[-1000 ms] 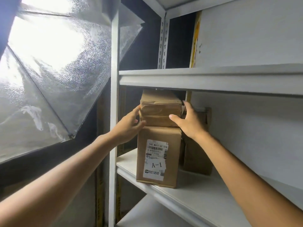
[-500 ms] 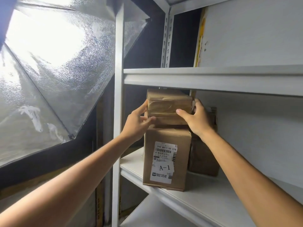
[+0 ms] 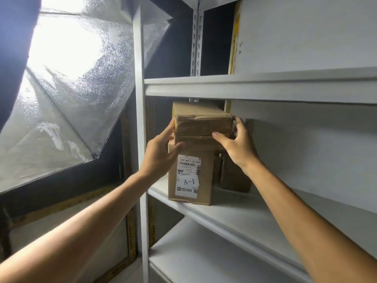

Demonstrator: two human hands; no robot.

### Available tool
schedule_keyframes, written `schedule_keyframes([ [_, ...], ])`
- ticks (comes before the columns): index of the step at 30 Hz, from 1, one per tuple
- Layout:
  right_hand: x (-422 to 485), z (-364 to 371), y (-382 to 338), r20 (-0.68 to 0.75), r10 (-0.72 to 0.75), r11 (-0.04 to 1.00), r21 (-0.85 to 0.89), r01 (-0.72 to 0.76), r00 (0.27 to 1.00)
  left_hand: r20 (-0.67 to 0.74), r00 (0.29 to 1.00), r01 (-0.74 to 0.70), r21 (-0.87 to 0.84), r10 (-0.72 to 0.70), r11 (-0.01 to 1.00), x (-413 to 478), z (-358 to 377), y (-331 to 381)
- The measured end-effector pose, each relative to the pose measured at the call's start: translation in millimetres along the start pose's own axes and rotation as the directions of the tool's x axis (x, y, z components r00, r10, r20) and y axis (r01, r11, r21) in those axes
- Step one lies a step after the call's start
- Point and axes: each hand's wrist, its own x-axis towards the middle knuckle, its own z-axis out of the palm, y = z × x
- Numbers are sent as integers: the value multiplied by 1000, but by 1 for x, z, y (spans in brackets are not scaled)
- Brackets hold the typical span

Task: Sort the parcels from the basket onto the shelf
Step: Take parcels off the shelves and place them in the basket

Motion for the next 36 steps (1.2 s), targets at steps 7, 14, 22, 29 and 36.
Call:
schedule_keyframes([
  [7,-32,-19,-6,-31,64,997,46,-63,997,-20,999,-45,3,45,999,-24,7,9],
  [14,-42,-15,-19,-149,171,985,31,-168,974,-59,990,106,-273,-126,956,-23,4,17],
  [22,-76,13,-9,-128,203,978,-25,-208,971,110,972,235,-340,-209,911,-35,-8,-1],
  [29,-109,-9,-5,-130,285,956,-41,-292,950,199,966,226,-355,-163,907,-67,-7,15],
  [36,-179,-85,4,-222,370,929,76,-362,902,334,935,254,-394,-119,883,-112,37,60],
])
